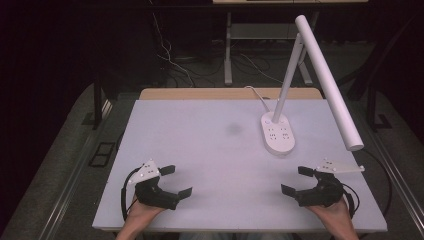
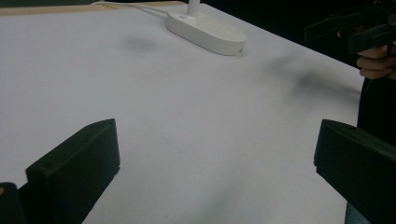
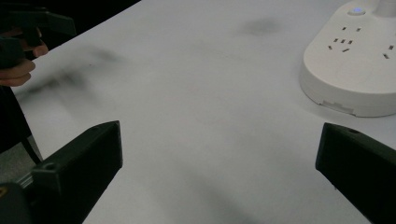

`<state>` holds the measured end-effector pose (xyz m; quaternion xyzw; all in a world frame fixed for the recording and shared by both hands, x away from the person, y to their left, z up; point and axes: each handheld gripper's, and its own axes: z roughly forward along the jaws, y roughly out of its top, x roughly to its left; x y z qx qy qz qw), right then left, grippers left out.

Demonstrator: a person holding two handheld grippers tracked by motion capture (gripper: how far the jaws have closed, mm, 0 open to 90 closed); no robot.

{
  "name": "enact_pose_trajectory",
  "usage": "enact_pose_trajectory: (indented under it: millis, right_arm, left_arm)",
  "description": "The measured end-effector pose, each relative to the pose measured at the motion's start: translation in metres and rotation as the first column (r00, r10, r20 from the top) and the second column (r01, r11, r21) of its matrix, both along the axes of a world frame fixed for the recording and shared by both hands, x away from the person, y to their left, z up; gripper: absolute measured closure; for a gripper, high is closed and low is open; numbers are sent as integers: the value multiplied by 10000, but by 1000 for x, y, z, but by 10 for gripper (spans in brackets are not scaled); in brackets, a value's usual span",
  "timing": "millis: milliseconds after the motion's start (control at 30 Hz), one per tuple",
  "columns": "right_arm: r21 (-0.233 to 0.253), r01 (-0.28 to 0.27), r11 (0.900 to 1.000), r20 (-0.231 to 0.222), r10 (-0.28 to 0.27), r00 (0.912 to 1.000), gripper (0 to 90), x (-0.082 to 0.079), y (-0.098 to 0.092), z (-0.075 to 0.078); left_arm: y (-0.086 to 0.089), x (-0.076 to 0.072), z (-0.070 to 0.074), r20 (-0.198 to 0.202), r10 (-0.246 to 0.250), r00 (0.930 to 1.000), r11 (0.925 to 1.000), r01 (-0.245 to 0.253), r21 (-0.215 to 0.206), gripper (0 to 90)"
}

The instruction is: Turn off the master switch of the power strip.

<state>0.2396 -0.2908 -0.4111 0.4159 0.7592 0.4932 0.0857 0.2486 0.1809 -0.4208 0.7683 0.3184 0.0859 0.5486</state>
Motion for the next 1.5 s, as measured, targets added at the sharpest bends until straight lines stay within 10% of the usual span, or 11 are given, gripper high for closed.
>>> enact_pose_trajectory:
  millis: [1500]
  right_arm:
    - [-468,62,9989,-488,-85,9988,0,6,0,6]
  left_arm:
    - [-1,-1,-3,-234,-27,9997,10000,26,-43,0]
